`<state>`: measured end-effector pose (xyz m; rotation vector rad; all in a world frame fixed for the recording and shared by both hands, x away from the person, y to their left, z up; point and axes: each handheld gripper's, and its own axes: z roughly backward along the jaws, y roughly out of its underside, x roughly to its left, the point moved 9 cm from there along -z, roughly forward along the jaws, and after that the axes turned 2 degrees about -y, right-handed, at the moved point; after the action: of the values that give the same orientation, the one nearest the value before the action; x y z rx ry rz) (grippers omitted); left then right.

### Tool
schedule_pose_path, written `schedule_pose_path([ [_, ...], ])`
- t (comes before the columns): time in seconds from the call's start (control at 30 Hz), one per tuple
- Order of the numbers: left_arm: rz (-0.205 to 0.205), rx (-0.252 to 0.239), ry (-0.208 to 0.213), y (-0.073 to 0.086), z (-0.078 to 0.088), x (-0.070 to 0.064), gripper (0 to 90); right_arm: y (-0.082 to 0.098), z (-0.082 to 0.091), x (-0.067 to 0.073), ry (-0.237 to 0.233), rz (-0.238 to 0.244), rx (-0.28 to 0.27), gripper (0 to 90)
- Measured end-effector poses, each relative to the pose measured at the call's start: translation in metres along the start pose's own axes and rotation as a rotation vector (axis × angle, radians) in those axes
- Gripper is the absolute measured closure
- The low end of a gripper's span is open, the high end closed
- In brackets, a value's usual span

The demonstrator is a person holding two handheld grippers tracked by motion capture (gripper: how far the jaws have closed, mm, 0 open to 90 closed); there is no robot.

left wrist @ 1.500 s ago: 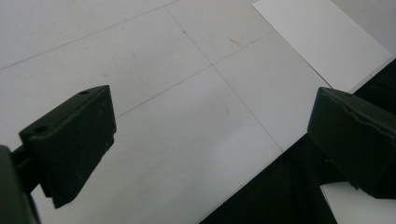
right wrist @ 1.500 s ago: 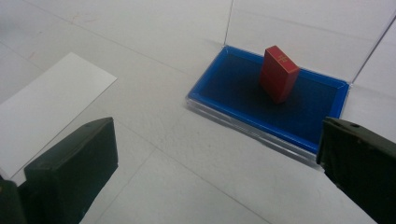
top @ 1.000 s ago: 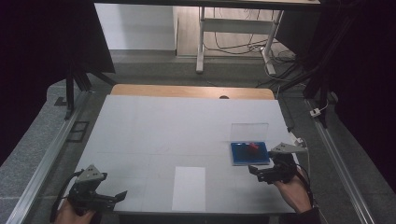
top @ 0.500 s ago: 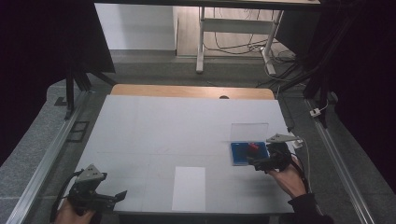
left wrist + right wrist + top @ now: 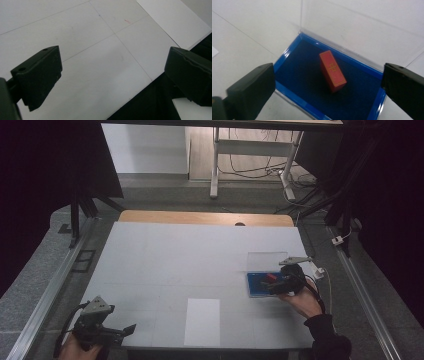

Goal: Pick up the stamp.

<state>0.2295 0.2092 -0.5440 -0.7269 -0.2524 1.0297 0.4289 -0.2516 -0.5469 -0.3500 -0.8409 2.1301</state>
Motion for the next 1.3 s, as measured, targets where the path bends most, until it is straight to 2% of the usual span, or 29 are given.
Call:
schedule_pose_path([
  [0.07,0.003,0.001,-0.001,0.000,0.000,0.000,1.9,-0.001,-0.001,-0.001,-0.005,0.006,-0.002,1.6],
  [0.1,0.003,0.001,0.000,0.000,0.000,0.000,2.0,-0.002,-0.001,-0.002,-0.015,0.005,-0.004,8.2],
  [0.17,0.006,0.001,0.003,0.000,0.000,0.000,2.0,-0.003,0.000,-0.003,-0.031,0.013,-0.004,15.7],
  [0.2,0.006,0.001,0.002,0.000,0.000,0.000,2.0,-0.003,0.000,-0.003,-0.031,0.013,-0.004,15.7],
  [0.27,0.005,0.003,0.001,0.000,0.000,0.000,2.0,-0.005,0.000,-0.004,-0.040,0.021,-0.005,26.0],
  [0.3,0.005,0.003,0.000,0.000,0.000,0.000,2.1,-0.006,0.001,-0.005,-0.044,0.034,0.001,34.1],
  [0.37,0.005,0.004,0.001,0.000,0.000,0.000,2.1,-0.006,0.000,-0.006,-0.058,0.047,0.006,41.6],
  [0.4,0.005,0.004,0.001,0.000,0.000,0.000,2.1,-0.006,0.000,-0.006,-0.058,0.047,0.006,41.6],
  [0.5,0.008,0.005,0.003,0.000,0.000,0.000,2.2,-0.005,-0.002,-0.006,-0.080,0.059,0.021,53.1],
  [0.53,0.008,0.006,0.003,0.000,-0.001,0.000,2.2,-0.005,-0.002,-0.006,-0.080,0.059,0.021,53.1],
  [0.63,0.008,0.006,0.003,0.000,-0.001,0.001,2.2,-0.005,-0.002,-0.007,-0.093,0.072,0.026,62.3],
  [0.67,0.009,0.005,0.002,0.000,-0.001,0.001,2.2,-0.005,-0.002,-0.007,-0.093,0.072,0.026,62.3],
  [0.77,0.011,0.006,0.002,0.000,-0.001,0.001,2.2,-0.005,-0.002,-0.006,-0.107,0.080,0.028,71.7],
  [0.93,0.011,0.007,0.002,0.000,-0.001,0.001,2.3,-0.005,-0.002,-0.006,-0.101,0.090,0.033,78.5],
  [1.07,0.011,0.007,0.002,0.000,-0.001,0.001,2.4,-0.004,-0.002,-0.006,-0.084,0.097,0.036,79.2],
  [1.23,0.008,0.009,0.001,0.000,-0.001,0.001,2.6,-0.008,0.001,-0.004,-0.083,0.096,0.018,79.6],
  [1.3,0.007,0.009,0.001,0.000,-0.001,0.001,2.6,-0.012,0.006,0.000,-0.088,0.090,-0.007,79.6],
])
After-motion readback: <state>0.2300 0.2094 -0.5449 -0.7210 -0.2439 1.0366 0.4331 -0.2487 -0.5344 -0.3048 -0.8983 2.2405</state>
